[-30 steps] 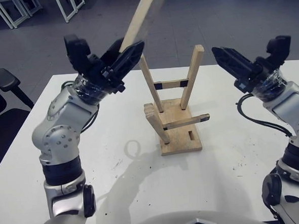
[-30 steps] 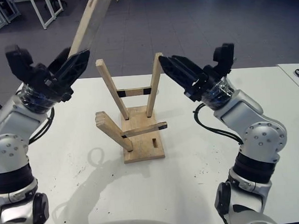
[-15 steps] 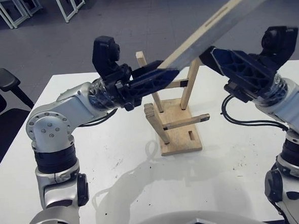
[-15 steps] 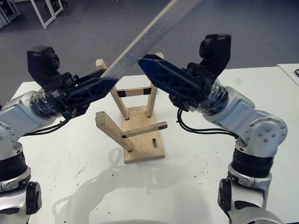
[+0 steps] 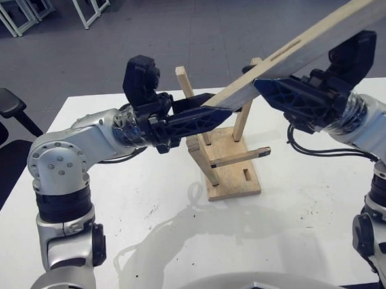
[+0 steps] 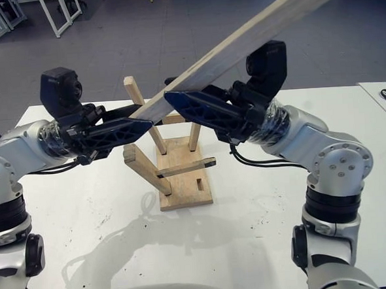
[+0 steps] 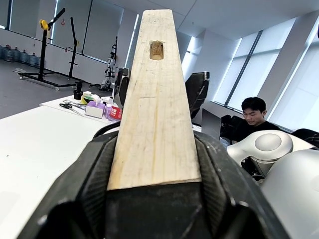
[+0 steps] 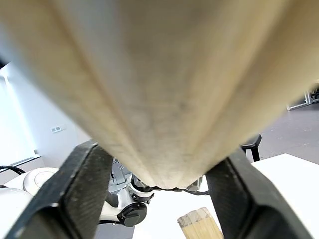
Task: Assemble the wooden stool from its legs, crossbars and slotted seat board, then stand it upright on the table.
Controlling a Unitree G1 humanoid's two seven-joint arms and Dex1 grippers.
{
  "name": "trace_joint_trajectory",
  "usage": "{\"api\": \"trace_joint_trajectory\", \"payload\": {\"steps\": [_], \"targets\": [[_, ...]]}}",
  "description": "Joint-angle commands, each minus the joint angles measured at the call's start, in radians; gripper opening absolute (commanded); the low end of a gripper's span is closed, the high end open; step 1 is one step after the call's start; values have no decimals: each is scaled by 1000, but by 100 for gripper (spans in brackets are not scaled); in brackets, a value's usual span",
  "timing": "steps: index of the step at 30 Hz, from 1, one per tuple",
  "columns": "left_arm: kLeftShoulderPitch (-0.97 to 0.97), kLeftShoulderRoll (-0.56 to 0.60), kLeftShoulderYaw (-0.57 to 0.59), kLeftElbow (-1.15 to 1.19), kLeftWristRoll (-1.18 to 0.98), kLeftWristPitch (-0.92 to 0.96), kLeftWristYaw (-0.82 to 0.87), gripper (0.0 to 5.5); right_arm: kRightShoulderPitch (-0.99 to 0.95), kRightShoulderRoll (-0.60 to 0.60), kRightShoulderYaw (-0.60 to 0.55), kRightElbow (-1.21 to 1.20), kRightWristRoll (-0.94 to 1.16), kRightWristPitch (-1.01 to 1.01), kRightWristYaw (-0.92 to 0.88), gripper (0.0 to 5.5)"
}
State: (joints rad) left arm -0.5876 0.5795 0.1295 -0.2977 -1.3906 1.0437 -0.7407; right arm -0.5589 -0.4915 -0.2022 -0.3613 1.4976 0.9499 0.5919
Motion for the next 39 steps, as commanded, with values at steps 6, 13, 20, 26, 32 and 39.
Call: {"api": "trace_joint_trajectory", "payload": {"steps": [6,13,20,26,32,39], "targets": [[-27,15,-6,-10,7,5,-7,205,-23,-47,14,-13,-12,4,59,208],[-50,-12,101,-15,-42,-101,-4,321,-40,-66,-7,60,8,8,48,206],[119,96,241,88,182,-237,61,332,98,-244,-146,171,-161,-28,103,206],[286,36,-101,280,825,-523,200,332,263,-362,13,209,-578,-211,273,206],[253,-147,-275,576,1104,-704,276,332,364,-340,243,219,-874,-373,383,205],[256,-201,-260,688,1183,-779,254,332,424,-242,311,176,-904,-381,395,203]]}}
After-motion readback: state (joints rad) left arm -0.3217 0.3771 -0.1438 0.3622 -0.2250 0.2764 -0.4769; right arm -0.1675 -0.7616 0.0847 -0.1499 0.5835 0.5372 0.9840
